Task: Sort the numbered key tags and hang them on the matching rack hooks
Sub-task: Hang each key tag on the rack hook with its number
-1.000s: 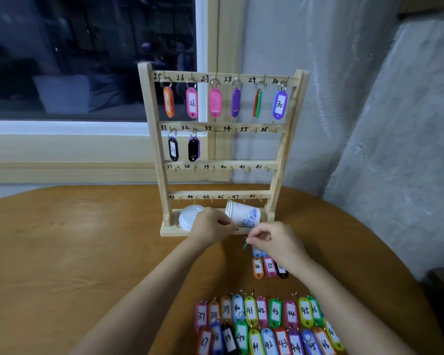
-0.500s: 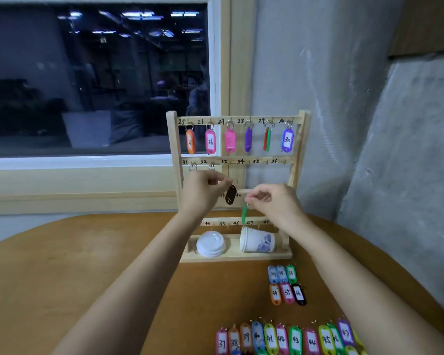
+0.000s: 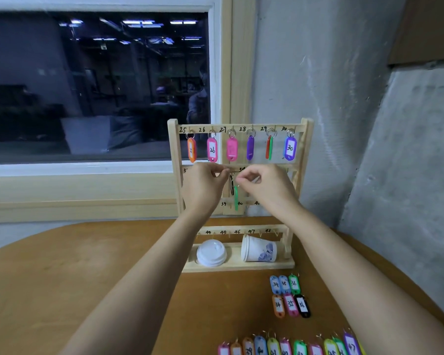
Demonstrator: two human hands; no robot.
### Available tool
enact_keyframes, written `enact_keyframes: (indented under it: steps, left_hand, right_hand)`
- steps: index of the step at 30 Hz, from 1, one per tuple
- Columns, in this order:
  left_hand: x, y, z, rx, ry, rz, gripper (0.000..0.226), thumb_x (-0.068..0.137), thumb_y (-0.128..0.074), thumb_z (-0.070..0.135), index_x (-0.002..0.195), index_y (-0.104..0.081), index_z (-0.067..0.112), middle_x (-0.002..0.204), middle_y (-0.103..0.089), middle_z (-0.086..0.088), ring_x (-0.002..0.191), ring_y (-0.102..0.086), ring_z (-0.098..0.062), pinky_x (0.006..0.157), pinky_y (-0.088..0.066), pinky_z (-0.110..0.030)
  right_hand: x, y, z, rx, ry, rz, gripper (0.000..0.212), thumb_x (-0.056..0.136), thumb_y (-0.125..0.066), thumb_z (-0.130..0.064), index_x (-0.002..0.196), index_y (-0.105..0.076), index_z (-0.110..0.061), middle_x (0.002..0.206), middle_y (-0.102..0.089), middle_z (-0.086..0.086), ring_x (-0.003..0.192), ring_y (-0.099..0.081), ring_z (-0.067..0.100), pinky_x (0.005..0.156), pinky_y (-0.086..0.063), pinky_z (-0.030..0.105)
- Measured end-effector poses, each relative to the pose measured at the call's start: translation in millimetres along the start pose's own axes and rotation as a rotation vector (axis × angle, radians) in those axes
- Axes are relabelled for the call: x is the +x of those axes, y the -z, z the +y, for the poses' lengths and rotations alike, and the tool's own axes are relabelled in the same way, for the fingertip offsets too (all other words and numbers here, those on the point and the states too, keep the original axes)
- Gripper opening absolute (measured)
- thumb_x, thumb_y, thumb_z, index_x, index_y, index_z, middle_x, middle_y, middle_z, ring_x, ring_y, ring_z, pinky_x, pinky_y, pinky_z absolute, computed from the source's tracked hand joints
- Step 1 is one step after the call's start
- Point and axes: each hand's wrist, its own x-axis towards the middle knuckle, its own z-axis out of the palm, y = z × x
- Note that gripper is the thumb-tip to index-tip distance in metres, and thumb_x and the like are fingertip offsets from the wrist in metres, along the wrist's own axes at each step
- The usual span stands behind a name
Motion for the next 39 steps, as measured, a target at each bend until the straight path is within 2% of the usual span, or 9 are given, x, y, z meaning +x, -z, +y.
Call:
enact_keyframes:
  steps: [10, 15, 21, 25, 28, 31, 34, 36, 39]
  left_hand:
    - [-4, 0, -10, 0.093, -0.086, -0.041, 0.012, 0.087, -0.063, 0.028, 0.088, -0.075, 0.026, 0.078, -0.071, 0.006, 0.065, -0.060, -0.012, 0.061, -0.054, -0.035]
    - [-10, 8, -13, 0.104, -0.121, -0.038, 0.010, 0.086, -0.062, 0.025, 0.085, -0.072, 0.027, 0.068, -0.064, 0.009, 0.064, -0.062, -0.015, 0.059, -0.054, -0.035]
    - [-30, 15, -22, 0.137, -0.113, -0.098, 0.009, 0.085, -0.062, 0.033, 0.090, -0.070, 0.029, 0.075, -0.065, 0.013, 0.073, -0.062, -0.012, 0.060, -0.052, -0.032]
    - [-55, 6, -31, 0.168, -0.102, -0.213, 0.006, 0.085, -0.064, 0.032, 0.085, -0.070, 0.030, 0.072, -0.064, 0.014, 0.067, -0.062, -0.008, 0.056, -0.051, -0.029]
    - [-75, -13, -46, 0.168, -0.056, -0.329, 0.007, 0.083, -0.065, 0.028, 0.080, -0.071, 0.031, 0.073, -0.066, 0.015, 0.071, -0.063, -0.008, 0.060, -0.052, -0.029]
    - [-95, -36, -60, 0.180, -0.032, -0.436, 0.009, 0.083, -0.066, 0.025, 0.087, -0.074, 0.025, 0.082, -0.069, 0.011, 0.078, -0.063, -0.010, 0.060, -0.046, -0.024]
    - [-112, -61, -74, 0.156, -0.033, -0.578, 0.013, 0.084, -0.067, 0.021, 0.096, -0.073, 0.018, 0.091, -0.070, 0.005, 0.081, -0.062, -0.011, 0.070, -0.049, -0.026]
    - [-121, -77, -81, 0.173, -0.042, -0.660, 0.016, 0.084, -0.066, 0.019, 0.099, -0.071, 0.018, 0.097, -0.070, 0.002, 0.085, -0.062, -0.013, 0.078, -0.051, -0.030]
    - [-132, -97, -88, 0.217, -0.091, -0.744, 0.022, 0.084, -0.065, 0.018, 0.106, -0.069, 0.020, 0.107, -0.068, 0.000, 0.096, -0.061, -0.017, 0.084, -0.050, -0.032]
  right_hand:
    - [17, -8, -12, -0.098, 0.007, 0.143, 0.010, 0.087, -0.063, -0.027, 0.081, -0.072, -0.028, 0.078, -0.066, -0.016, 0.078, -0.062, 0.006, 0.066, -0.052, 0.026]
    - [19, -14, -11, -0.264, 0.034, 0.154, 0.012, 0.089, -0.061, -0.027, 0.083, -0.071, -0.025, 0.083, -0.071, -0.008, 0.079, -0.065, 0.014, 0.065, -0.052, 0.027]
    - [0, -14, -4, -0.381, 0.125, 0.103, 0.017, 0.090, -0.063, -0.025, 0.106, -0.069, -0.026, 0.098, -0.069, -0.007, 0.091, -0.062, 0.017, 0.072, -0.052, 0.030]
    - [-32, -12, 15, -0.335, 0.119, 0.024, 0.016, 0.089, -0.063, -0.027, 0.104, -0.068, -0.027, 0.092, -0.068, -0.010, 0.085, -0.062, 0.013, 0.070, -0.053, 0.031]
    - [-60, -13, 40, -0.310, 0.033, -0.061, 0.017, 0.087, -0.066, -0.031, 0.104, -0.069, -0.030, 0.094, -0.070, -0.014, 0.087, -0.064, 0.007, 0.077, -0.054, 0.031]
    - [-84, -15, 70, -0.331, -0.081, -0.156, 0.017, 0.088, -0.065, -0.032, 0.104, -0.069, -0.030, 0.095, -0.069, -0.014, 0.089, -0.064, 0.006, 0.080, -0.054, 0.030]
    - [-103, -17, 99, -0.351, -0.170, -0.225, 0.017, 0.087, -0.065, -0.032, 0.103, -0.069, -0.030, 0.097, -0.070, -0.014, 0.089, -0.064, 0.005, 0.069, -0.053, 0.022]
    - [-113, -17, 114, -0.349, -0.195, -0.263, 0.016, 0.087, -0.066, -0.032, 0.103, -0.069, -0.031, 0.097, -0.070, -0.014, 0.085, -0.061, 0.001, 0.058, -0.042, 0.012]
    - [-122, -17, 128, -0.348, -0.231, -0.326, 0.017, 0.086, -0.066, -0.034, 0.103, -0.068, -0.032, 0.097, -0.068, -0.017, 0.083, -0.058, -0.003, 0.055, -0.035, 0.010]
